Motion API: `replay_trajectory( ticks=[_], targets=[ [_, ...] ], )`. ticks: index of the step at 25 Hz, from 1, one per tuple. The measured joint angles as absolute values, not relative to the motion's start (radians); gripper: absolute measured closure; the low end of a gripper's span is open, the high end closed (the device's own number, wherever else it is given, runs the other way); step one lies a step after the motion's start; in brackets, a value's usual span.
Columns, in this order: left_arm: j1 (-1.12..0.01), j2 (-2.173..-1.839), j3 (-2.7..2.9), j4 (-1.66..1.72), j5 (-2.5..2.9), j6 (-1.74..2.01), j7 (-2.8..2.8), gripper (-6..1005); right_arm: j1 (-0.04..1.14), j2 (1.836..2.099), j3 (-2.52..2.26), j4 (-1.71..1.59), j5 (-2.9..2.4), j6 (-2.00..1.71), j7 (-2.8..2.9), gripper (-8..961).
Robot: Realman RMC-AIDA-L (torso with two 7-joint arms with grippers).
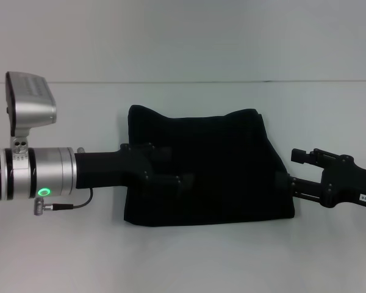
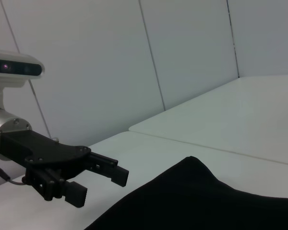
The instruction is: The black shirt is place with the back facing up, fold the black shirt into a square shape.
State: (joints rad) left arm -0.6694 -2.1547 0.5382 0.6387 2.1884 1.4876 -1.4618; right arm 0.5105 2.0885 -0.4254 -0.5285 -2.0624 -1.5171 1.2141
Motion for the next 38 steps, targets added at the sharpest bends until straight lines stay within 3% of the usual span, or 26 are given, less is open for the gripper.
replay_trajectory(
  ticks=[7,38],
  targets=[
    [-0.670,-2.140,0.641,0.641,2.188,1.427,-1.556,82,0.515,2.088,-0.428,-0.528,-2.063,-1.503,1.239,161],
    [-0.662,-2.149,0.643,0.634,2.165,1.422,-1.502,82,0.505,2.091,-0.506,-0.502,-2.057,-1.486,1.203,159]
  ],
)
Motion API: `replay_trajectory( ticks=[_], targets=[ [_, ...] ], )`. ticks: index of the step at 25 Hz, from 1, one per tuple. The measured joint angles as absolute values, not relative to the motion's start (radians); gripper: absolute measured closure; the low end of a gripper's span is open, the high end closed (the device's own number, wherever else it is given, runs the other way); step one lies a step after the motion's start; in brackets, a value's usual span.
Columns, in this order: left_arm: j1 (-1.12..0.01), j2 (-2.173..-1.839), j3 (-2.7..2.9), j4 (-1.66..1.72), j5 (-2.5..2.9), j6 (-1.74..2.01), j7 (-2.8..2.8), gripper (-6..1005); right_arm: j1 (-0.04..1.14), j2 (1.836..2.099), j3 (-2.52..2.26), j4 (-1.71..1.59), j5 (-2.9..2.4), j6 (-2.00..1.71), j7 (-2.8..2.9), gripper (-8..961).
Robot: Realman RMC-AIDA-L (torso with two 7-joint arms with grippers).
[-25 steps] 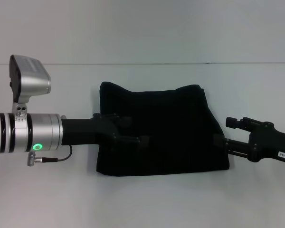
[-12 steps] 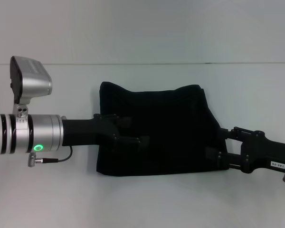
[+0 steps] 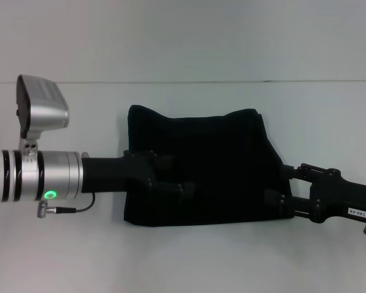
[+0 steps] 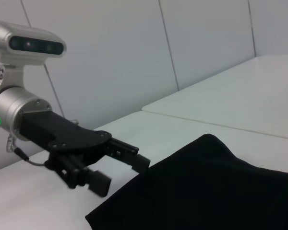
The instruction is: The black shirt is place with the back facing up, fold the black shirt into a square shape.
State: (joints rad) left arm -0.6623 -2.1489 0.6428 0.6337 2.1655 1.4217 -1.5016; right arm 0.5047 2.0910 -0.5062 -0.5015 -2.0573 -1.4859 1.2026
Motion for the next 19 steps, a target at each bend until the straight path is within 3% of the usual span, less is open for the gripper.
replay_trajectory(
  ticks=[19],
  targets=[
    [-0.647,-2.158,0.634,0.641,2.163,1.439,-1.473,82,0.508,2.089,-0.503,-0.492,-2.057,-1.485,1.205,159]
  ],
)
